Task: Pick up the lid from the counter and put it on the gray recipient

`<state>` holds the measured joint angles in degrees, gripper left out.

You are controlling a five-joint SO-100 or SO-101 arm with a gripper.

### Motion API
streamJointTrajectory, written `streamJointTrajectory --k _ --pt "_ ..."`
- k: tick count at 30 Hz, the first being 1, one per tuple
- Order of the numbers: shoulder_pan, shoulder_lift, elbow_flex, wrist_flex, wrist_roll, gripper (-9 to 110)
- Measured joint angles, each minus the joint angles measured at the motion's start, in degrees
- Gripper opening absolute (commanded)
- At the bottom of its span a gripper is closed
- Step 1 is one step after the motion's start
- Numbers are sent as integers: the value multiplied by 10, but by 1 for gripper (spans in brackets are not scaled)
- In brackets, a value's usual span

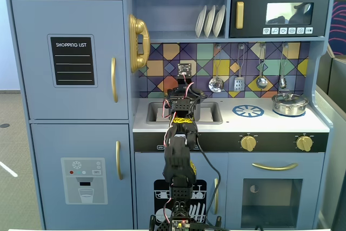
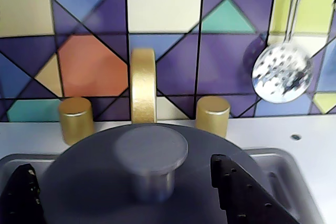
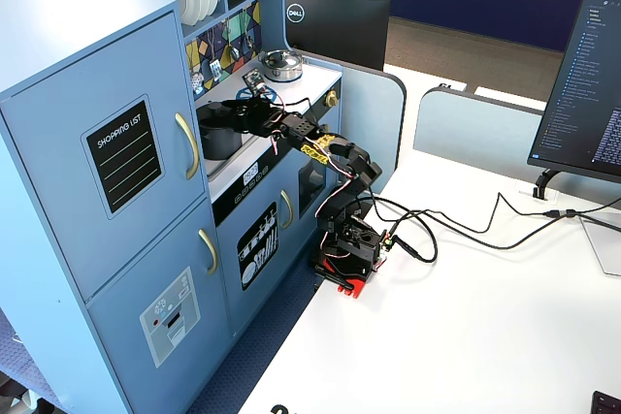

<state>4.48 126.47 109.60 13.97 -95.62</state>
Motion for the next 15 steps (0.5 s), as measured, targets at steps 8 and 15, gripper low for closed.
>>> streamJointTrajectory --k 8,15 --pt "13 214 70 185 -7 33" --pt "7 385 185 396 11 19"
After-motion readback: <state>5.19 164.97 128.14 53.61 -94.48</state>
